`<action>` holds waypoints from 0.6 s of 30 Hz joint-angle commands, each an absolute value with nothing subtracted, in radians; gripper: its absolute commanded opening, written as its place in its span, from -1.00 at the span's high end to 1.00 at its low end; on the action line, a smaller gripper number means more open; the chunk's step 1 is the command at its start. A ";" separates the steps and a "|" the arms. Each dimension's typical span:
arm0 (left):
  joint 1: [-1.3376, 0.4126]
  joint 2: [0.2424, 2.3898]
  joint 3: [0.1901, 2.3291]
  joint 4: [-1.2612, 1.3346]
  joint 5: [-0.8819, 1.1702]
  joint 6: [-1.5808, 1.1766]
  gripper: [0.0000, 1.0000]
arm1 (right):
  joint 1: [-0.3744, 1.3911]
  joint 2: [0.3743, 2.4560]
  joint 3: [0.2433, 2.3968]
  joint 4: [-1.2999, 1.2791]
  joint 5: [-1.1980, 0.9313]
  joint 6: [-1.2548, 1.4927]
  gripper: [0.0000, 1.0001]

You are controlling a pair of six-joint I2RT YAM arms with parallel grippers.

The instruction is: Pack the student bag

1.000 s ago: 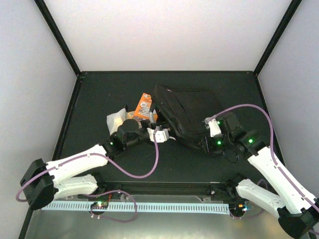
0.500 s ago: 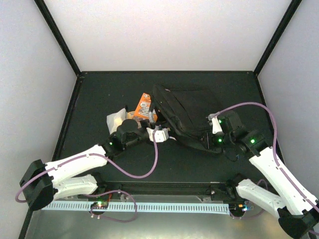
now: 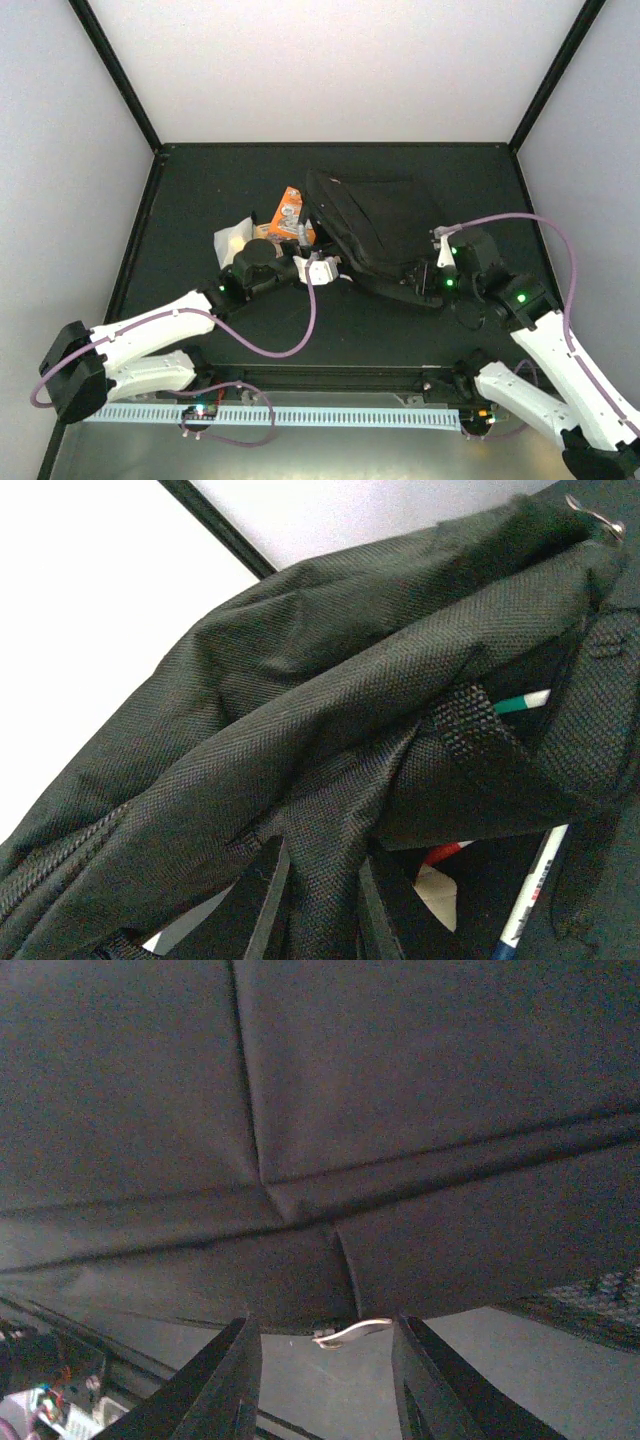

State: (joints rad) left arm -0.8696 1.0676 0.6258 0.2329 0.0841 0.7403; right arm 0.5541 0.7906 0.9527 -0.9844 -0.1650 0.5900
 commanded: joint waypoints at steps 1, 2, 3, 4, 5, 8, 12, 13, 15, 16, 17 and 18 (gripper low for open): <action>-0.865 1.046 0.669 0.289 0.122 0.729 0.97 | 0.549 0.745 0.928 -0.971 -0.086 0.692 0.20; -0.864 1.046 0.670 0.288 0.124 0.729 0.97 | 0.549 0.733 0.916 -0.973 -0.080 0.727 0.20; -0.865 1.046 0.671 0.286 0.128 0.729 0.97 | 0.549 0.722 0.903 -0.973 -0.078 0.753 0.19; -0.864 1.046 0.673 0.282 0.132 0.729 0.97 | 0.549 0.709 0.890 -0.969 -0.080 0.780 0.14; -0.864 1.046 0.673 0.281 0.137 0.729 0.97 | 0.549 0.695 0.875 -0.966 -0.083 0.810 0.07; -0.864 1.048 0.677 0.277 0.147 0.728 0.97 | 0.549 0.651 0.826 -0.932 -0.113 0.890 -0.10; -0.864 1.049 0.680 0.269 0.169 0.737 0.97 | 0.549 0.616 0.777 -0.897 -0.141 0.969 0.12; -0.864 1.049 0.680 0.266 0.178 0.740 0.97 | 0.549 0.619 0.778 -0.903 -0.133 0.992 0.13; -0.865 1.046 0.679 0.264 0.194 0.741 0.97 | 0.549 0.621 0.780 -0.905 -0.122 1.027 0.15; -0.865 1.045 0.677 0.261 0.199 0.742 0.97 | 0.549 0.617 0.777 -0.897 -0.121 1.044 0.15; -0.865 1.043 0.676 0.261 0.203 0.743 0.97 | 0.549 0.612 0.772 -0.890 -0.114 1.068 0.15; -0.866 1.041 0.675 0.262 0.206 0.744 0.97 | 0.549 0.607 0.768 -0.883 -0.110 1.097 0.14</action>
